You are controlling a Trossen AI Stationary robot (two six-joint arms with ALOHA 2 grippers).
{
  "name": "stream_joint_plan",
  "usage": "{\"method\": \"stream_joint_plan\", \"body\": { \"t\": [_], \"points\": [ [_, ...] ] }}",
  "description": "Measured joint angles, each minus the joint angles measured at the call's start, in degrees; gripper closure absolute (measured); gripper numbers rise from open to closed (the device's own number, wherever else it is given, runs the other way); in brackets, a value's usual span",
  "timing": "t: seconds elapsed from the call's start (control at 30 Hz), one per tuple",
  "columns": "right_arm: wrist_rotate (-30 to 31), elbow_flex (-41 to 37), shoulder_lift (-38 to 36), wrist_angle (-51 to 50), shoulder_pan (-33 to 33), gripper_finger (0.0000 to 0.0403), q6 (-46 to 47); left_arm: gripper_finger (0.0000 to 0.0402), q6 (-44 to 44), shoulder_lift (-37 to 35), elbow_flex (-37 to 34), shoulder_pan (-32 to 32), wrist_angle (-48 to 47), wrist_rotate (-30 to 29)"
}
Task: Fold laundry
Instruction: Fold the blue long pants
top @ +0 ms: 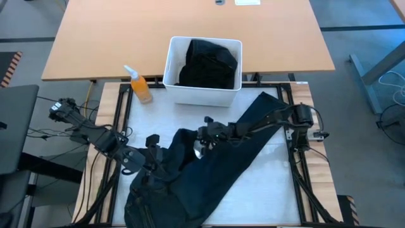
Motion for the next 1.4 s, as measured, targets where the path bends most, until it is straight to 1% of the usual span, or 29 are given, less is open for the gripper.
{"method": "stream_joint_plan", "body": {
  "t": [0.03,0.07,0.17,0.27,0.37,0.43,0.5,0.57,0.63,0.73,0.8,0.87,0.93,1.0,1.03,1.13,1.23,1.33,1.4],
  "points": [
    [0.0,0.8,-1.1,-2.1,-0.3,0.0370,-1.1,0.0401,0.1,0.0,0.0,-0.3,0.0,0.1],
    [0.0,1.3,-2.6,-3.9,-0.5,0.0378,-1.9,0.0401,0.3,-0.1,0.0,-0.6,0.1,0.1],
    [2.5,2.7,-9.1,-12.6,-0.6,0.0381,-4.9,0.0401,0.3,-0.6,0.0,-1.5,-0.1,-0.2],
    [8.4,5.1,-18.0,-26.4,-0.3,0.0385,-9.2,0.0401,0.5,-1.1,0.0,-2.5,-0.5,-1.6],
    [16.4,9.6,-27.0,-38.7,0.7,0.0385,-13.1,0.0401,2.0,-1.5,0.0,-3.3,-0.7,-3.5],
    [20.3,13.5,-31.7,-42.5,2.2,0.0385,-16.6,0.0401,3.2,-1.6,0.0,-3.3,-0.3,-4.8],
    [21.5,16.9,-34.6,-43.1,4.4,0.0385,-20.8,0.0401,4.2,-1.7,0.1,-3.3,0.2,-5.7],
    [21.5,19.0,-35.5,-43.0,7.0,0.0385,-23.0,0.0401,5.4,-1.7,0.1,-3.3,0.8,-5.6],
    [20.8,19.4,-35.3,-45.3,8.8,0.0385,-22.2,0.0401,5.6,-1.7,0.1,-3.4,0.4,-5.3],
    [15.6,18.2,-33.0,-55.6,9.1,0.0385,-14.0,0.0401,4.4,-1.7,0.1,-3.4,-0.3,-5.3],
    [9.4,15.8,-31.0,-61.5,8.9,0.0385,-6.2,0.0401,3.0,-1.7,0.1,-3.7,-0.8,-5.5],
    [0.9,12.0,-29.0,-64.6,9.0,0.0380,1.3,0.0401,1.6,-1.4,0.1,-4.1,-2.0,-5.7],
    [-5.8,7.9,-27.1,-64.0,9.4,0.0362,7.2,0.0401,0.0,-0.7,0.1,-4.3,-2.8,-5.9],
    [-11.3,4.4,-25.3,-63.0,10.4,0.0339,10.3,0.0401,-1.4,0.3,0.1,-4.6,-3.7,-6.0],
    [-12.6,3.4,-24.4,-62.4,10.7,0.0328,10.8,0.0401,-1.8,0.9,0.1,-4.8,-3.9,-5.9],
    [-13.1,2.6,-23.8,-63.0,10.9,0.0303,11.7,0.0401,-2.0,3.0,0.0,-5.1,-3.8,-4.4],
    [-11.6,4.0,-26.2,-65.7,10.3,0.0290,11.9,0.0401,-2.1,4.3,0.0,-5.2,-4.0,-3.9],
    [-7.9,6.2,-30.8,-69.8,9.8,0.0287,12.1,0.0401,-2.8,4.3,0.0,-5.3,-4.9,-4.3],
    [-4.5,6.6,-34.6,-72.1,9.7,0.0287,13.9,0.0401,-3.6,3.9,0.0,-5.4,-5.6,-4.6]
  ]
}}
